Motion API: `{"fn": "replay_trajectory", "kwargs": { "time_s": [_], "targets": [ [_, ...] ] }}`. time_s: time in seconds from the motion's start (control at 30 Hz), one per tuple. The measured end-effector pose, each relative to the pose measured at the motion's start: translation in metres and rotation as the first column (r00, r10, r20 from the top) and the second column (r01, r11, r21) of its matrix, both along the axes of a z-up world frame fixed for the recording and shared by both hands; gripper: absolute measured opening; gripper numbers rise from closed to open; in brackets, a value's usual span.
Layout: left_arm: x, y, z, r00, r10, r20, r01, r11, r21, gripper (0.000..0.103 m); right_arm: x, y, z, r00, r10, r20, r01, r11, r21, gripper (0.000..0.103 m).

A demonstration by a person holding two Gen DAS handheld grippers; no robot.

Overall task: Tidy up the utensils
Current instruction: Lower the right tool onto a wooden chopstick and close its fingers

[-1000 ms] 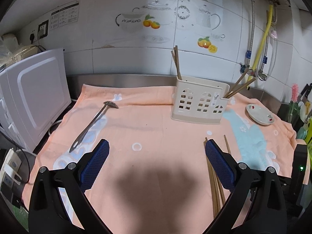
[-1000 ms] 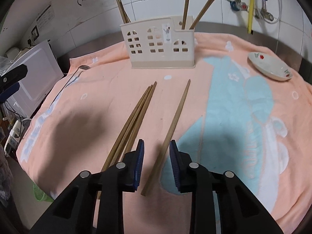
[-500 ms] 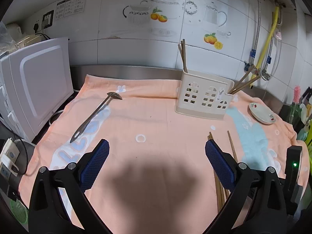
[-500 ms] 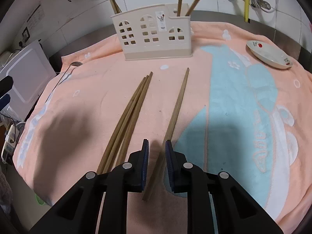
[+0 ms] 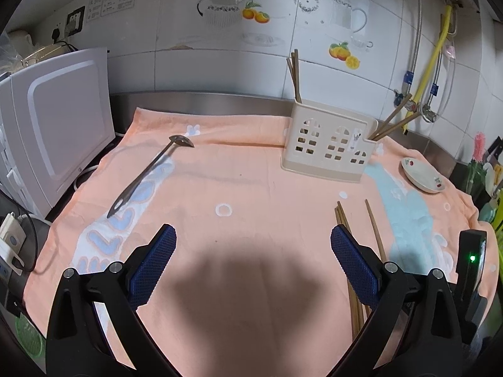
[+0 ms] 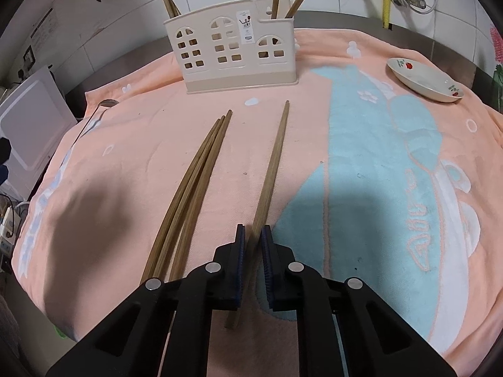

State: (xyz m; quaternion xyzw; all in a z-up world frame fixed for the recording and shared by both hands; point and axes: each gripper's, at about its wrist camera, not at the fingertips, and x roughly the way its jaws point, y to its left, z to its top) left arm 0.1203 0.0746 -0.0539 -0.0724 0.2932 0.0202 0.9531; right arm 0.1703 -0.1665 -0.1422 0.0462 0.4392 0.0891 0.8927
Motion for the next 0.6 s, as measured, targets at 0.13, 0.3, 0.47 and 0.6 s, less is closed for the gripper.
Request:
{"fn": "replay_trajectory", "kwargs": {
  "time_s": [0.13, 0.3, 0.47, 0.6],
  "targets": [
    [-0.001, -0.003, -0.004, 1.000, -0.009, -0.012, 0.009, 1.000, -0.008, 0.097, -0.002, -0.005, 0.002, 1.000, -0.008, 0.008, 0.008, 1.000, 0.005, 0.008],
    [-0.004, -0.011, -0.011, 0.999, -0.029, -0.032, 0.029, 1.000, -0.011, 0.097, -0.006, -0.014, 0.008, 0.999, -0.010, 0.033, 0.010, 1.000, 0.007, 0.008],
    [-0.005, -0.022, -0.020, 0.996, -0.060, -0.065, 0.059, 0.998, -0.023, 0.096, -0.011, -0.023, 0.019, 0.997, -0.003, 0.072, 0.003, 1.000, 0.001, 0.008],
    [-0.008, -0.038, -0.030, 0.990, -0.090, -0.104, 0.088, 0.996, -0.027, 0.092, -0.016, -0.031, 0.027, 0.995, 0.008, 0.104, -0.009, 1.000, 0.008, 0.007]
  ]
}}
